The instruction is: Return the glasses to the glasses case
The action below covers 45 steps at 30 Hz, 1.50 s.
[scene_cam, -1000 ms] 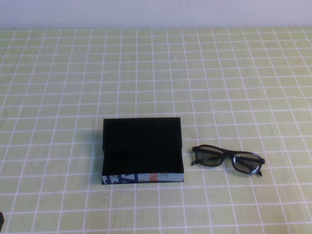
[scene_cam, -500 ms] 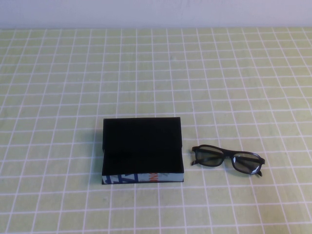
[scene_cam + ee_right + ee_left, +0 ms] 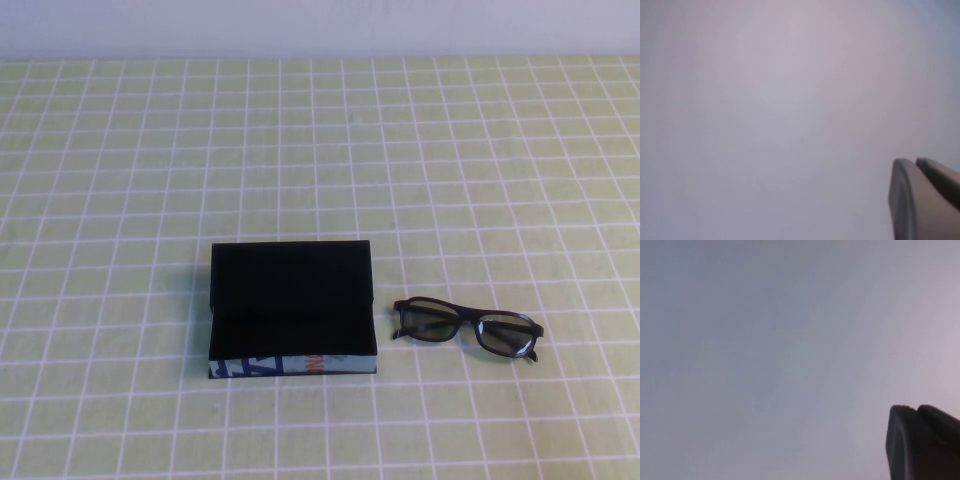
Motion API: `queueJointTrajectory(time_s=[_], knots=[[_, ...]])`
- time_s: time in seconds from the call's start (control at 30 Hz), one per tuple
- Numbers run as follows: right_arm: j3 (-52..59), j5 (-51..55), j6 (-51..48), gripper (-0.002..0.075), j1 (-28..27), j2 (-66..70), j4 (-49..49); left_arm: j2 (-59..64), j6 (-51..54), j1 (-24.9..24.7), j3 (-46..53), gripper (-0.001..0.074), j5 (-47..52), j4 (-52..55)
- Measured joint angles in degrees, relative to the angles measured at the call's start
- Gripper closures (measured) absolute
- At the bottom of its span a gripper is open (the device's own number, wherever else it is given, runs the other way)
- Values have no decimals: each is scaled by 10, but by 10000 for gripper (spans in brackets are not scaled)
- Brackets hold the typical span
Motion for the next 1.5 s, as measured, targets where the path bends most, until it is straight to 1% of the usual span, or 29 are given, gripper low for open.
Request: queueJointTrajectory(time_s=[0.07,0.1,0.2,0.27,0.37,0.47,0.57,0.63,0.7,0.8,0.9,0.97,1.07,1.17,1.23,1.37,1.5], knots=[[-37,2,27,743,0,0,-35,0,-14,0,0,738,-57,0],[-61,13,41,743,0,0,-58,-1,-17,0,-2,738,-70,0],[-142,79,83,743,0,-1,-112,-1,-22,0,-36,738,-60,9],[-198,143,96,743,0,1,-125,-1,-23,0,-79,738,-31,27],[-290,267,105,743,0,34,-132,2,-24,0,-144,738,32,82],[-358,385,105,743,0,102,-135,35,-42,0,-202,738,85,136],[-406,488,100,743,0,185,-136,91,-79,0,-251,738,162,160],[-431,547,70,743,0,251,-136,137,-101,0,-282,738,235,165],[-447,586,20,743,0,308,-136,184,-111,0,-309,738,318,166],[-453,597,-44,743,0,382,-125,254,-108,0,-352,738,437,153],[-453,595,-63,743,0,435,-61,312,-61,0,-388,738,519,125],[-453,594,-76,743,5,466,-32,334,-15,0,-397,738,543,113],[-459,601,-121,743,30,523,-24,352,53,0,-401,738,558,104],[-492,646,-178,743,68,586,-24,357,72,0,-401,738,561,90],[-535,694,-226,743,96,636,-28,357,77,0,-401,738,565,77],[-641,802,-280,743,146,738,-56,357,79,0,-401,738,586,51],[-735,912,-362,743,176,839,-69,357,80,0,-401,738,609,39]])
